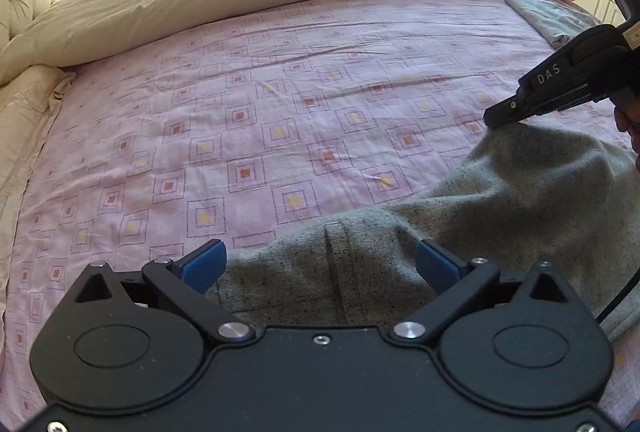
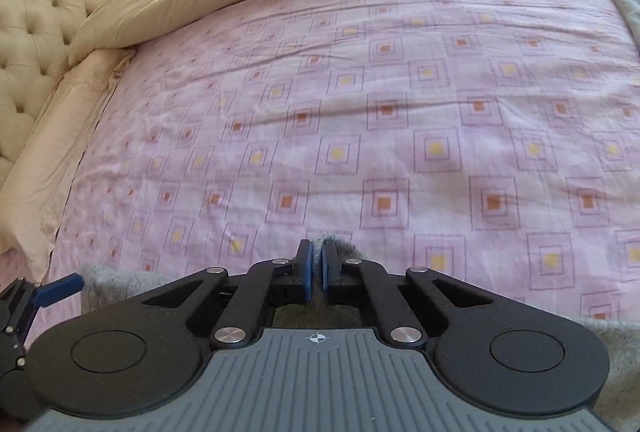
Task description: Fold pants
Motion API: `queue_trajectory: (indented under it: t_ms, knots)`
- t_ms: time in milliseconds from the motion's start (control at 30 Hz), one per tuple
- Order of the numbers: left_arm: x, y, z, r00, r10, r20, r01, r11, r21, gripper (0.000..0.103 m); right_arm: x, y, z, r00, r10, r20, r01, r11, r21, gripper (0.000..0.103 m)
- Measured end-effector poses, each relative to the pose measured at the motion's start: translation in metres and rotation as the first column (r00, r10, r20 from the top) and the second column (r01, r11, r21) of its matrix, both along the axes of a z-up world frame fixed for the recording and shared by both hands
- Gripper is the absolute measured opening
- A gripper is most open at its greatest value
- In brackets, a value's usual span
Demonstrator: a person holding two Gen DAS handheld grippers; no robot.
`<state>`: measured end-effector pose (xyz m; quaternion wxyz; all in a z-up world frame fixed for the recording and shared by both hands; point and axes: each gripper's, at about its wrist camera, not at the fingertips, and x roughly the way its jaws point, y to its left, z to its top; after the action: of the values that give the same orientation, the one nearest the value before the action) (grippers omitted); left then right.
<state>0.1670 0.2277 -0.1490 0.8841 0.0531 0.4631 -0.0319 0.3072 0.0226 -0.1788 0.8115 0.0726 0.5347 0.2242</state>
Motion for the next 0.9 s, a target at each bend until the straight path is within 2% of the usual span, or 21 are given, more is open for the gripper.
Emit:
queue_trajectory:
  t_ms: [67,133,200,233,300,333,433,533,600,633,733,833,900]
  knots:
    - [0.005,0.007,-0.008,0.999,0.021,-0.031,-0.02,1.0,0.013,0.1,0.013,0.0,-0.006,0.999,-0.034,0.008,0.034,0.999,-0.002,0.003]
    - [0.01,0.014,-0.02,0.994,0.051,-0.095,-0.047,0.998,0.044,0.1,0.026,0.001,-0.013,0.998,-0.061,-0.005,0.061,0.998,-0.014,0.002]
    - [0.013,0.025,-0.042,0.965,0.089,-0.247,-0.083,0.996,0.034,0.101,0.034,0.0,-0.014,0.998,-0.059,-0.012,0.06,0.998,0.005,0.005]
    - [0.01,0.034,-0.052,0.947,0.116,-0.299,-0.121,0.993,0.0,0.103,0.035,0.001,-0.012,0.999,-0.047,-0.009,0.047,0.999,0.01,0.005]
    - [0.0,0.053,-0.058,0.931,0.178,-0.319,-0.223,0.968,-0.111,0.103,0.034,0.007,-0.011,1.0,0.012,-0.01,-0.012,1.0,-0.006,0.009]
    - [-0.003,0.057,-0.059,0.926,0.188,-0.329,-0.242,0.961,-0.131,0.103,0.03,0.011,-0.009,0.999,0.05,-0.002,-0.05,0.998,-0.038,0.01]
    - [-0.008,0.053,-0.056,0.939,0.166,-0.301,-0.203,0.975,-0.096,0.103,0.013,0.024,-0.002,0.984,0.164,0.067,-0.15,0.974,-0.17,0.012]
    - [-0.01,0.049,-0.045,0.947,0.165,-0.275,-0.191,0.979,-0.07,0.101,-0.008,0.033,0.005,0.966,0.229,0.118,-0.202,0.958,-0.202,0.012]
    - [-0.013,0.043,-0.032,0.96,0.162,-0.228,-0.175,0.984,-0.037,0.098,-0.019,0.037,0.006,0.967,0.239,0.083,-0.22,0.957,-0.189,0.012]
    - [-0.012,0.042,-0.024,0.967,0.158,-0.202,-0.164,0.986,-0.017,0.098,-0.024,0.038,0.005,0.97,0.24,0.033,-0.232,0.958,-0.167,0.012]
    - [-0.013,0.035,-0.003,0.981,0.133,-0.142,-0.137,0.99,-0.018,0.098,-0.044,0.042,0.003,0.973,0.23,-0.016,-0.231,0.97,-0.075,0.012]
    - [0.001,0.024,0.01,0.991,0.099,-0.09,-0.103,0.994,-0.036,0.099,-0.058,0.059,-0.009,0.965,0.262,0.016,-0.258,0.956,-0.139,0.012]
    - [0.013,0.013,0.009,0.995,0.062,-0.081,-0.067,0.996,-0.052,0.099,-0.06,0.071,-0.028,0.961,0.277,-0.008,-0.273,0.942,-0.197,0.013]
